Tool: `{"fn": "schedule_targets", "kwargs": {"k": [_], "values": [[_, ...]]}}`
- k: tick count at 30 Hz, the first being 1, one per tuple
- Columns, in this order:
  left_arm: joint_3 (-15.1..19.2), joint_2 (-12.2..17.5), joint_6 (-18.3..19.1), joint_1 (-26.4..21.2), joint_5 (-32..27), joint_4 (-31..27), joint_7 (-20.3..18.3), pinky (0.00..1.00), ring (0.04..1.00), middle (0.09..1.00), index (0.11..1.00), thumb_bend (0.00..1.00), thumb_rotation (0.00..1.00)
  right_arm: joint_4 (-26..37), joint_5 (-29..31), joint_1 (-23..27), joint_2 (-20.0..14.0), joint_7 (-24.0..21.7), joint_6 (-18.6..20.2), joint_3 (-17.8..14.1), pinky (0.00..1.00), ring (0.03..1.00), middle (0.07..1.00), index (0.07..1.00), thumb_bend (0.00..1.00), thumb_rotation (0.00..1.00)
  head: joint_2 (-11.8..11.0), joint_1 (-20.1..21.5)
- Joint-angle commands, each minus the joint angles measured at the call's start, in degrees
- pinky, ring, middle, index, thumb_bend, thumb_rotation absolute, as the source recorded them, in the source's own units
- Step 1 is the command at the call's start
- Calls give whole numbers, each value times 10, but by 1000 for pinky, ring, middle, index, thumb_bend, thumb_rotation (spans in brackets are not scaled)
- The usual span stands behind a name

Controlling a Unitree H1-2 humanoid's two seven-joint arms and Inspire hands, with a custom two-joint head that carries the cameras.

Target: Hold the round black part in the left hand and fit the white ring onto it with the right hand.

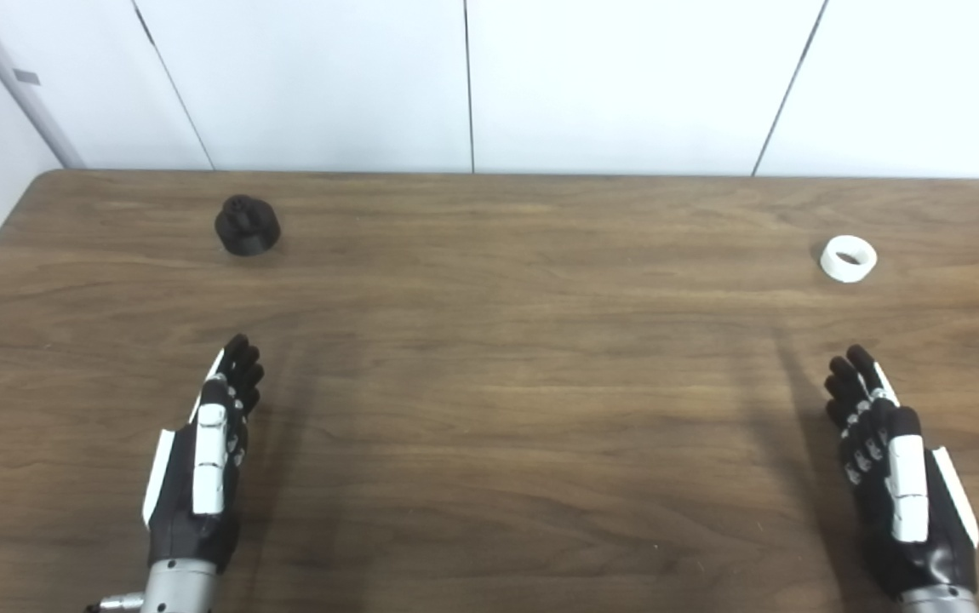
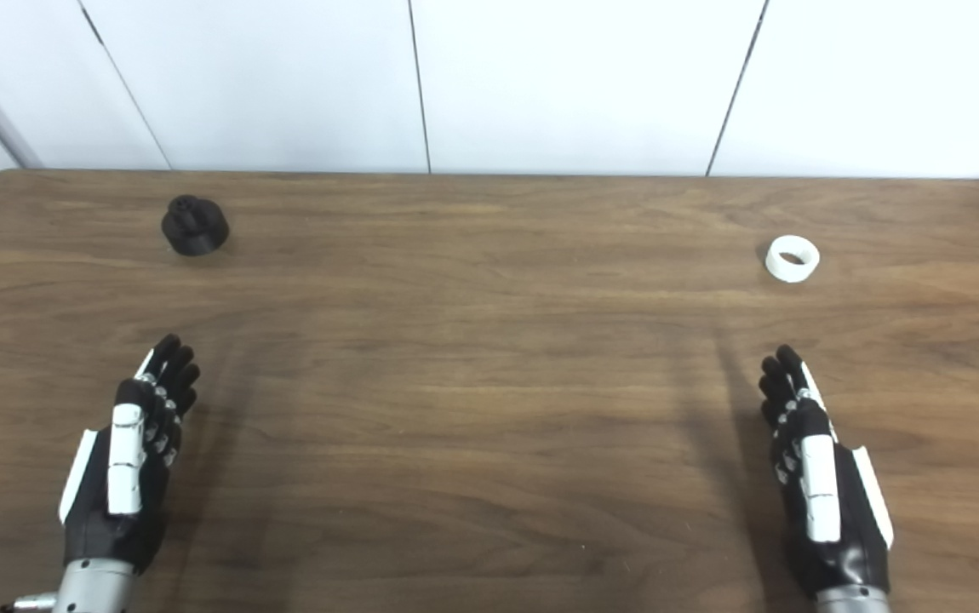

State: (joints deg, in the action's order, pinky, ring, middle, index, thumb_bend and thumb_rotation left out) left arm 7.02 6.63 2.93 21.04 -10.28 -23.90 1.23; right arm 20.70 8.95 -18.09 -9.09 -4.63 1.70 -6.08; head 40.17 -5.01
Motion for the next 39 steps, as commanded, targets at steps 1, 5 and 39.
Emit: {"fn": "schedule_targets", "kwargs": {"k": [1, 5, 39], "values": [[3, -9, -22, -1, -3, -14, -3, 1000, 974, 972, 985, 547, 1000, 12, 3, 5, 9, 2, -26, -1, 1000, 979, 962, 961, 554, 1000, 0, 0], [5, -11, -21, -1, 0, -14, 0, 1000, 977, 967, 980, 538, 1000, 14, 3, 4, 9, 2, -23, -1, 1000, 981, 963, 962, 546, 1000, 0, 0], [-23, -35, -52, 0, 25, 19, 11, 988, 980, 977, 979, 575, 1000, -35, 9, 8, -2, -10, -61, -3, 1000, 999, 988, 985, 572, 1000, -80, -114]]}}
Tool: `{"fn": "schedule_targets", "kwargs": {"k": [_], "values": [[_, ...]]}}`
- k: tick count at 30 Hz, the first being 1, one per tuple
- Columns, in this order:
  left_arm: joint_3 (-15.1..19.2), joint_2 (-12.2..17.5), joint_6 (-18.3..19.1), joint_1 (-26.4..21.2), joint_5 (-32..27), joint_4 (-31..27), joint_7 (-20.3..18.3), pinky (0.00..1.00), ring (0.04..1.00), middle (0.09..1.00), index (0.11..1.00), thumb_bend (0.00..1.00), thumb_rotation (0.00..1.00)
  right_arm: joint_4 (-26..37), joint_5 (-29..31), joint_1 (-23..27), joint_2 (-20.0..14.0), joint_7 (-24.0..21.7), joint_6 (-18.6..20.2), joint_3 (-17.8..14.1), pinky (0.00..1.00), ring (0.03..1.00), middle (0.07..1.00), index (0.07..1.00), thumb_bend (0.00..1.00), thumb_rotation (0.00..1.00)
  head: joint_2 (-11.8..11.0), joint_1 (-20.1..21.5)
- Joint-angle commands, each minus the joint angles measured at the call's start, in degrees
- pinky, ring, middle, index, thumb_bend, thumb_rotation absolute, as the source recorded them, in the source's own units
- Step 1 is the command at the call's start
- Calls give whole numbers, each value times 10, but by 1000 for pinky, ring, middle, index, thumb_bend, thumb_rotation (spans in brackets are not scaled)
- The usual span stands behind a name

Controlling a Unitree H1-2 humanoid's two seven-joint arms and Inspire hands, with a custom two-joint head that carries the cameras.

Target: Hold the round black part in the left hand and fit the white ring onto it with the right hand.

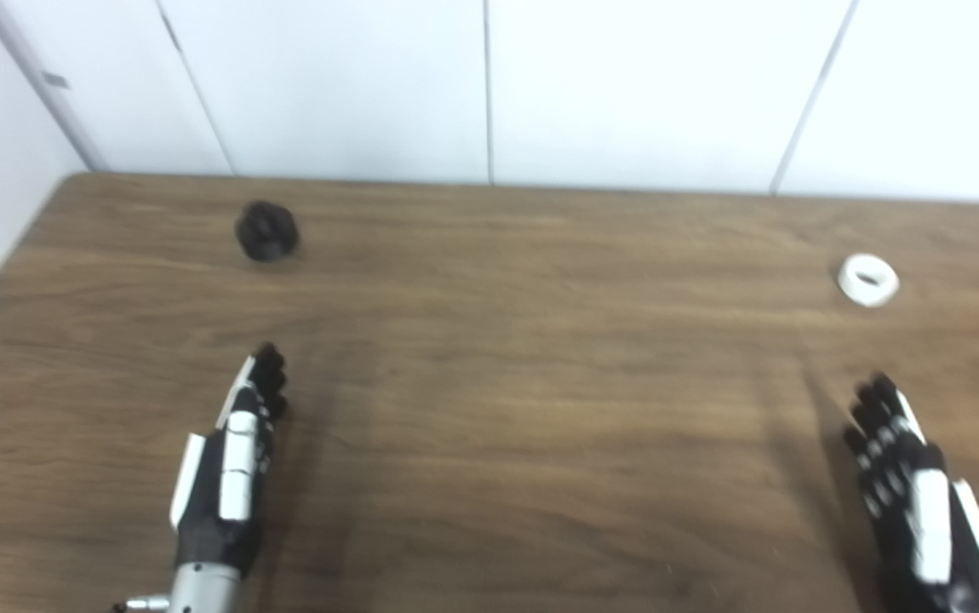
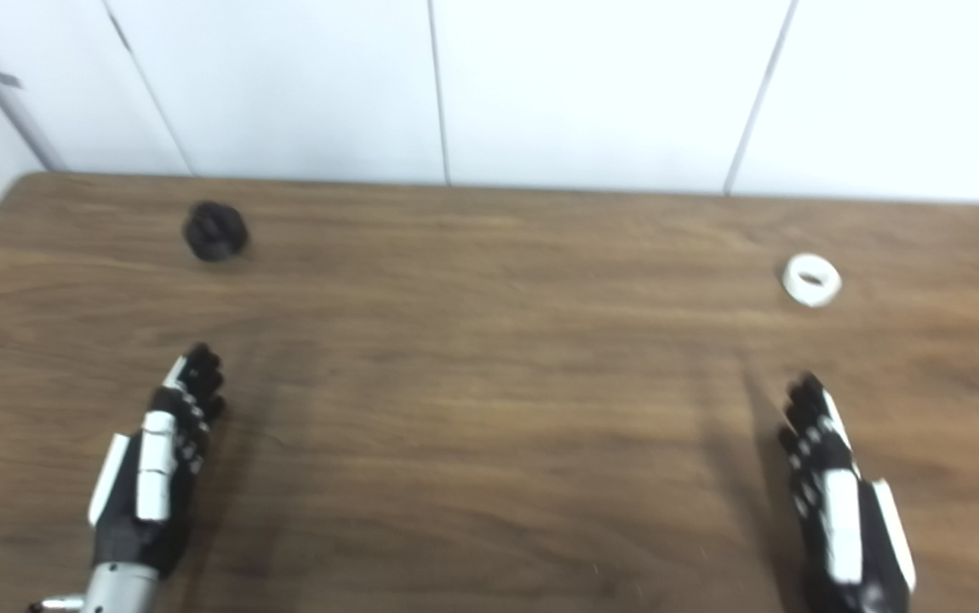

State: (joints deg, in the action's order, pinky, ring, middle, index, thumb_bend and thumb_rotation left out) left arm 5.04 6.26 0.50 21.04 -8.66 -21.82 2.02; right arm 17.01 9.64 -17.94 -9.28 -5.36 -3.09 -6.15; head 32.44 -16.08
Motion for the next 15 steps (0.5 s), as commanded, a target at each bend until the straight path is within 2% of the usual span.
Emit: {"fn": "schedule_targets", "kwargs": {"k": [1, 7, 8, 11, 15], "values": [[-5, -31, -33, 0, 12, 3, 4, 989, 980, 977, 980, 574, 1000, -1, 3, 8, -1, -3, -15, -2, 1000, 1000, 990, 990, 572, 1000, -6, -7], [-16, -30, -62, -3, 23, 31, 7, 993, 980, 980, 990, 592, 1000, -26, 7, 15, -8, -14, -36, -2, 1000, 1000, 1000, 1000, 637, 1000, -31, -28], [-18, -31, -63, -3, 24, 33, 8, 994, 981, 981, 993, 595, 1000, -30, 6, 17, -7, -12, -40, -3, 1000, 1000, 1000, 1000, 633, 1000, -33, -30], [-23, -33, -67, -3, 24, 38, 10, 999, 987, 982, 997, 593, 1000, -47, 7, 21, -3, -10, -57, -9, 1000, 1000, 997, 996, 535, 1000, -41, -41], [-30, -35, -69, -3, 22, 41, 11, 1000, 997, 988, 1000, 579, 1000, -62, 12, 23, -7, -14, -69, -13, 1000, 1000, 998, 1000, 543, 1000, -50, -60]]}}
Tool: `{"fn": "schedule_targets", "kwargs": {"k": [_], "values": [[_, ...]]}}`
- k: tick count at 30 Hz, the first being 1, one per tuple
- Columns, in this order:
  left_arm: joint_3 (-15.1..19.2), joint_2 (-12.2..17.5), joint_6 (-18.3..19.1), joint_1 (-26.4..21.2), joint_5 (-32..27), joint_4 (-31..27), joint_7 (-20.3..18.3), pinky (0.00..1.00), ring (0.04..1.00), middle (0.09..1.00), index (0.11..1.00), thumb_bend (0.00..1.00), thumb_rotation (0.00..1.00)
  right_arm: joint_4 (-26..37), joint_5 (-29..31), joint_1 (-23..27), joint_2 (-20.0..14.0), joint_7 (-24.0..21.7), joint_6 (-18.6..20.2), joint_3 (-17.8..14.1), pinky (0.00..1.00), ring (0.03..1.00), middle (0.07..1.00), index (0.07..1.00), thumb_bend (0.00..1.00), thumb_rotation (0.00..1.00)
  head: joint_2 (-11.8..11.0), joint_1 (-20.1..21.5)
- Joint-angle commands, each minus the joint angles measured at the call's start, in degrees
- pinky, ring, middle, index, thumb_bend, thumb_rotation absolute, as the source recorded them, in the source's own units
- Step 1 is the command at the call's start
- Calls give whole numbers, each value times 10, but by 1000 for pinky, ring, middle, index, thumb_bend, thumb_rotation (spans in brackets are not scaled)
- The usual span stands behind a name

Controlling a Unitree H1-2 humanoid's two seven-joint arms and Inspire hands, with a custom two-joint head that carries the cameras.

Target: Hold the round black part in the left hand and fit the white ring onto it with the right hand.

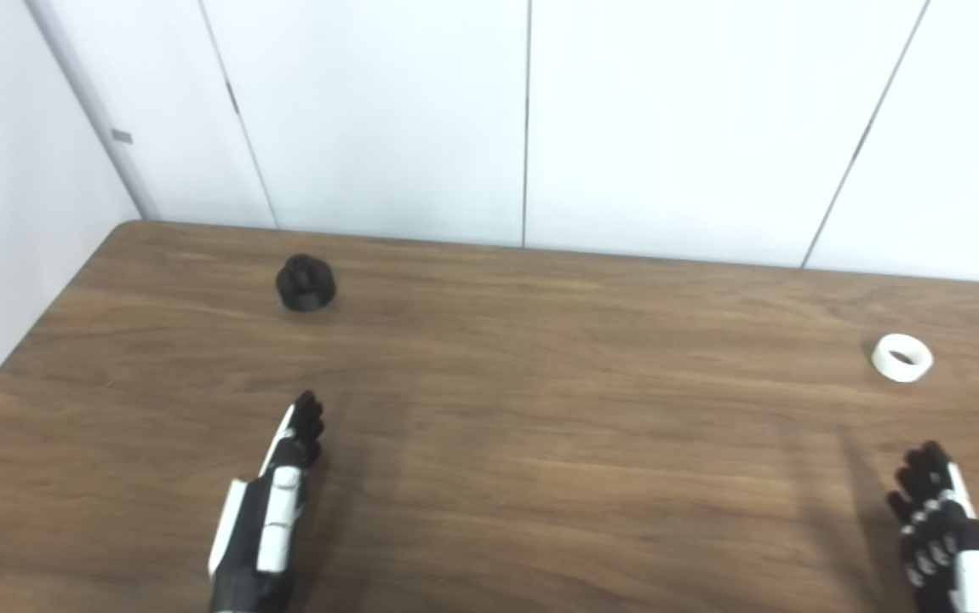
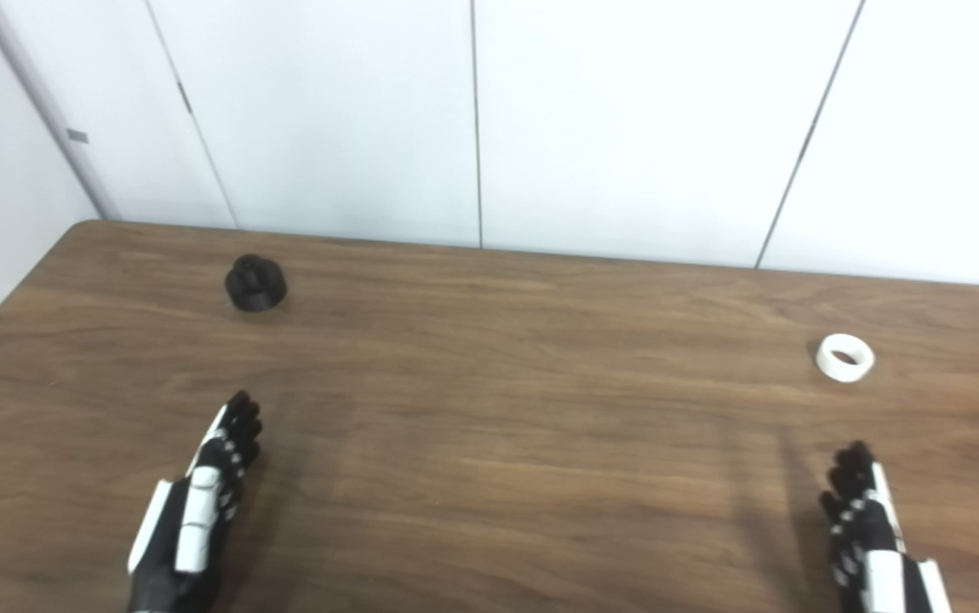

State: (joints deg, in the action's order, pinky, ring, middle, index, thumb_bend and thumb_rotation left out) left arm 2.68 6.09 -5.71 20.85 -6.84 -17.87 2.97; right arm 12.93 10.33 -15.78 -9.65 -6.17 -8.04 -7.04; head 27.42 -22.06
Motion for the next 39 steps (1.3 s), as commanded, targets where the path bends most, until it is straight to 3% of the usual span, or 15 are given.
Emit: {"fn": "schedule_targets", "kwargs": {"k": [1, 6, 17, 28, 32, 33, 39], "values": [[-8, -34, -8, -1, 5, 2, 2, 1000, 996, 988, 1000, 579, 1000, -23, 7, 1, -5, -7, -21, -4, 1000, 1000, 997, 1000, 548, 1000, -1, -4], [-16, -34, -15, -2, 13, 9, 10, 1000, 995, 987, 992, 591, 1000, -25, 13, 0, -10, -13, -21, -5, 1000, 1000, 1000, 1000, 580, 1000, -9, -15], [-25, -36, -14, -6, 26, 18, 23, 1000, 1000, 994, 1000, 584, 1000, -43, 17, 3, -13, -18, -31, -5, 1000, 1000, 1000, 1000, 553, 1000, -25, -13], [-30, -35, -19, -4, 32, 18, 30, 1000, 1000, 1000, 1000, 537, 993, -50, 16, 3, -11, -17, -39, -3, 1000, 1000, 1000, 1000, 549, 1000, -23, 8], [-30, -27, 24, 0, 61, -13, 37, 1000, 998, 992, 1000, 537, 833, -47, 10, 1, -9, -13, -43, -2, 1000, 1000, 1000, 1000, 551, 1000, -20, 17], [-29, -22, 33, -2, 74, -23, 37, 1000, 1000, 997, 1000, 536, 744, -44, 9, 0, -8, -12, -43, -1, 1000, 1000, 999, 1000, 534, 1000, -20, 19], [-12, -7, 94, -33, 162, -73, 51, 945, 951, 960, 957, 647, 472, -36, 0, -3, -7, -9, -37, 0, 1000, 1000, 995, 1000, 533, 1000, -18, 24]]}}
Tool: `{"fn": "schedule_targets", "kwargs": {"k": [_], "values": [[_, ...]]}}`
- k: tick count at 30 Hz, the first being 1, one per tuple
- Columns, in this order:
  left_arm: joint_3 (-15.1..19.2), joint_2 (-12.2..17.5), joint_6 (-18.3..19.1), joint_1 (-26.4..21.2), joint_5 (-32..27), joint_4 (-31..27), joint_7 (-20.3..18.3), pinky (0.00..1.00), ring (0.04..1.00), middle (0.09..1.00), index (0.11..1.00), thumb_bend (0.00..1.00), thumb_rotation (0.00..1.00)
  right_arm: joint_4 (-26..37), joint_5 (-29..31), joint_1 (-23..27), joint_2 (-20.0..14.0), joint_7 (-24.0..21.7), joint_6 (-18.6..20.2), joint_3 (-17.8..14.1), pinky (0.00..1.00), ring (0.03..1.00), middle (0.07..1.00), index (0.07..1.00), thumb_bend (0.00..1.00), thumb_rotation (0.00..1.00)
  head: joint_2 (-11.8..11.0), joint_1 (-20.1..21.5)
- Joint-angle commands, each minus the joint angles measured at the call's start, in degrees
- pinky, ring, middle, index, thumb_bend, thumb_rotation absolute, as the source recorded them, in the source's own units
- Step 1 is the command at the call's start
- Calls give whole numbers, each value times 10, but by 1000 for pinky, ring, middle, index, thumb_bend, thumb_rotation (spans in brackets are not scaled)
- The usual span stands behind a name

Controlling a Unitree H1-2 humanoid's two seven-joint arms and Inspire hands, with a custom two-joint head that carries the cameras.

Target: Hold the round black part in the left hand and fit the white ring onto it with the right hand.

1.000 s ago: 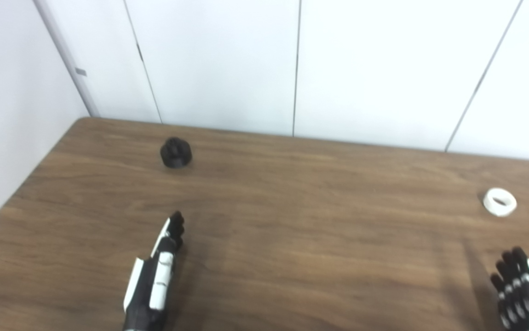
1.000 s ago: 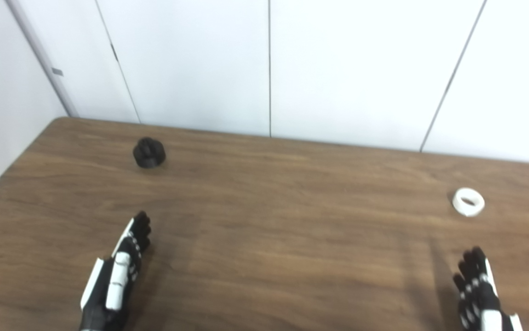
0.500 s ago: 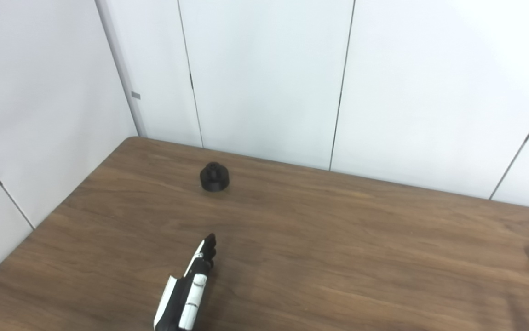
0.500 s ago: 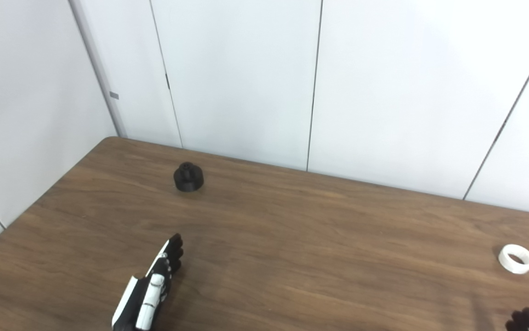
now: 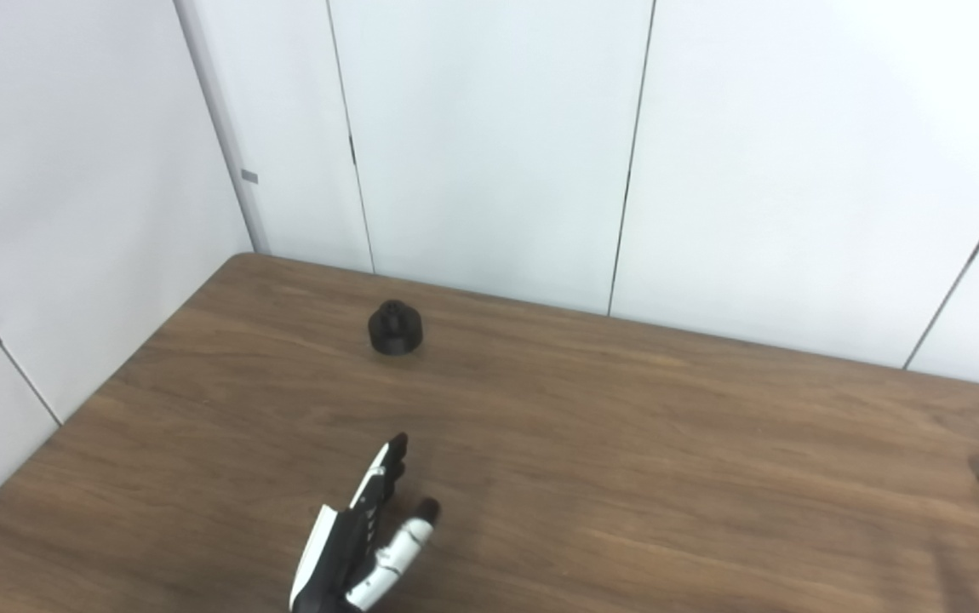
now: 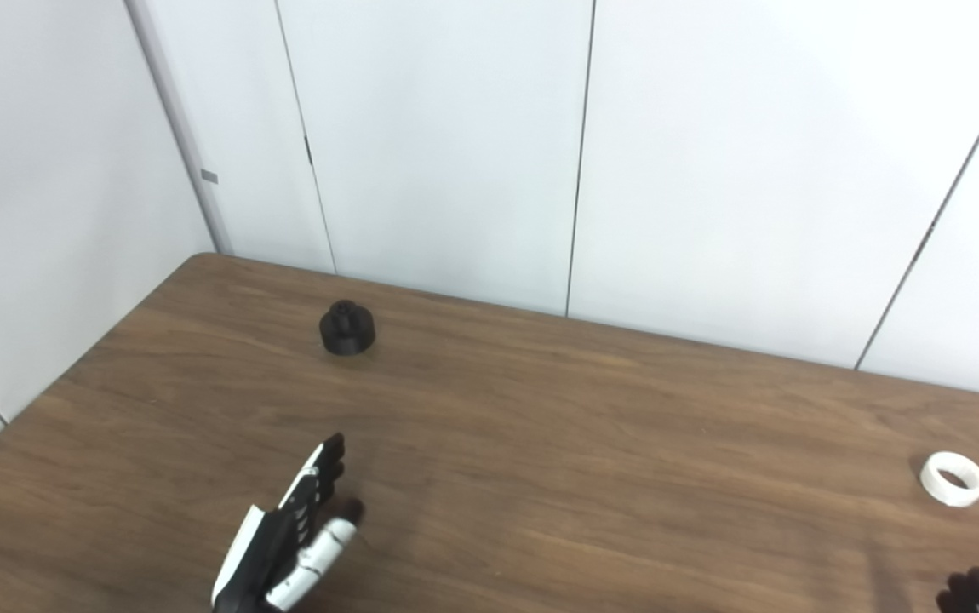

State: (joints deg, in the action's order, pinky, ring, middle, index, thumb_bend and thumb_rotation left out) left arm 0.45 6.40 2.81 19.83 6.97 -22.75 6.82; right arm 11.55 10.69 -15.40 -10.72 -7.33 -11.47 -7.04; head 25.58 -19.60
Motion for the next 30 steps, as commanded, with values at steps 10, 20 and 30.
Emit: {"fn": "schedule_targets", "kwargs": {"k": [10, 20, 30], "values": [[40, 36, 91, -156, 176, -23, 14, 923, 919, 904, 910, 813, 276, -19, -3, -12, 6, 2, 0, -1, 1000, 1000, 989, 989, 506, 1000, 6, 5], [51, 95, 178, -258, 242, 20, -31, 889, 938, 934, 915, 886, 332, -8, -10, -17, 11, 7, 6, 0, 1000, 1000, 979, 979, 493, 1000, 13, 7], [33, 139, 172, -326, 324, 132, 5, 1000, 960, 916, 881, 894, 381, -1, -12, -24, 14, 8, 5, 0, 1000, 999, 972, 977, 462, 1000, 19, 11]]}}
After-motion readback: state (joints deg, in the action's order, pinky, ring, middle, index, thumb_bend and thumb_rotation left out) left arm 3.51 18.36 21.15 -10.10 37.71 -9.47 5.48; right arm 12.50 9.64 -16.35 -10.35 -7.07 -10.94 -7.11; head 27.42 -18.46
